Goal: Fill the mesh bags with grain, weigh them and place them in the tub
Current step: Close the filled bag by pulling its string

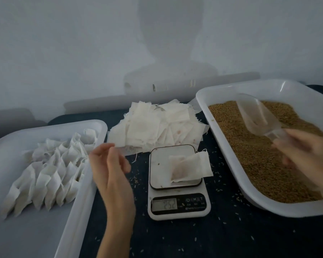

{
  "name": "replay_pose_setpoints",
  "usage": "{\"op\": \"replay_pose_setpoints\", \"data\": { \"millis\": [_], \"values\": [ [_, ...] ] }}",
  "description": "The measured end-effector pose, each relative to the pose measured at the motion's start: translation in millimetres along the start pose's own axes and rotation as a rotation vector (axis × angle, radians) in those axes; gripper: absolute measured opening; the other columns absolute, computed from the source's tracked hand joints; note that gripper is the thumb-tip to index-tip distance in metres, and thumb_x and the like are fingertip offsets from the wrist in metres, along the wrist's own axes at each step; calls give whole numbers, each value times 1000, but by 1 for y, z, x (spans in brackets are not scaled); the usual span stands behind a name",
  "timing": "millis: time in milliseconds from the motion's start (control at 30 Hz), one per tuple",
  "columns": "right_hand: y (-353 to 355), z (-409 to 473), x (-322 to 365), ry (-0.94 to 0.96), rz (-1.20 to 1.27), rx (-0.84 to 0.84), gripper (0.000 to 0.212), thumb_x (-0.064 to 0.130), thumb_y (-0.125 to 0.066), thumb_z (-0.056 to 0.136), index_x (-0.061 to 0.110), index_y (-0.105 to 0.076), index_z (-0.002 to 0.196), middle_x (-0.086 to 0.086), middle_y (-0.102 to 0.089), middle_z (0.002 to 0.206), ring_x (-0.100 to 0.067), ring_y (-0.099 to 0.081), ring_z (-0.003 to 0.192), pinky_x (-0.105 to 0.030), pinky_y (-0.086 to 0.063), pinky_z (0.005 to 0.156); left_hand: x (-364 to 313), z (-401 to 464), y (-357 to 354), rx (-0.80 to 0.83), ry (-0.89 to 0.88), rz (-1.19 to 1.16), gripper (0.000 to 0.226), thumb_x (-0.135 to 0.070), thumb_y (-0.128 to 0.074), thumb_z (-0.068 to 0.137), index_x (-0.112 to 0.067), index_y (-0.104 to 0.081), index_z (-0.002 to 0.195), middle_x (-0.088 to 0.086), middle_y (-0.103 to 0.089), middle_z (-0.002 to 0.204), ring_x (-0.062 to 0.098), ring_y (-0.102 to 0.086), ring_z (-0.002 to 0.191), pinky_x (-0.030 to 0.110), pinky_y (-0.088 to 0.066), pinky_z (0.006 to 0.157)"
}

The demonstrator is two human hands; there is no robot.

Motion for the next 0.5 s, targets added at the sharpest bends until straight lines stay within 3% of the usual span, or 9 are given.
{"op": "replay_pose_setpoints", "data": {
  "millis": [67, 167, 300, 500],
  "values": [
    [2, 2, -16, -47, 68, 12, 47, 82, -56, 58, 62, -58, 101, 17, -71, 84, -16, -67, 69, -47, -58, 57, 3, -1, 18, -93, 23, -27, 18, -14, -40, 94, -26, -51, 86, -6, -46, 68, 9, -40, 57, 24, -39, 56],
    [3, 9, -29, -34, 71, 30, 68, 96, -51, 43, 64, -57, 103, 15, -72, 86, -12, -67, 62, -48, -51, 46, 5, -3, 27, -128, 35, -40, 27, -10, -39, 96, -28, -51, 81, -5, -46, 68, 10, -39, 56, 25, -37, 58],
    [-5, 10, -26, -15, 32, 74, 50, 86, -55, 55, 66, -56, 101, 16, -72, 83, -6, -66, 61, -39, -52, 45, 3, -4, 24, -111, 55, -77, 24, -12, -40, 95, -27, -52, 79, -7, -48, 69, 10, -41, 56, 22, -40, 57],
    [-11, 13, -27, -35, -23, 69, 27, 70, -56, 62, 73, -53, 89, 31, -65, 82, -2, -66, 60, -36, -56, 58, 6, -7, 20, -86, 83, -62, 23, -11, -41, 94, -25, -52, 79, -6, -48, 70, 10, -41, 56, 25, -40, 59]
  ]
}}
Point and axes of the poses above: each hand's wrist, its own z-axis towards the middle knuckle, its own y-axis out of the back of the hand, x = y × z, the point moved 6 cm from there along z, towards the middle knuckle
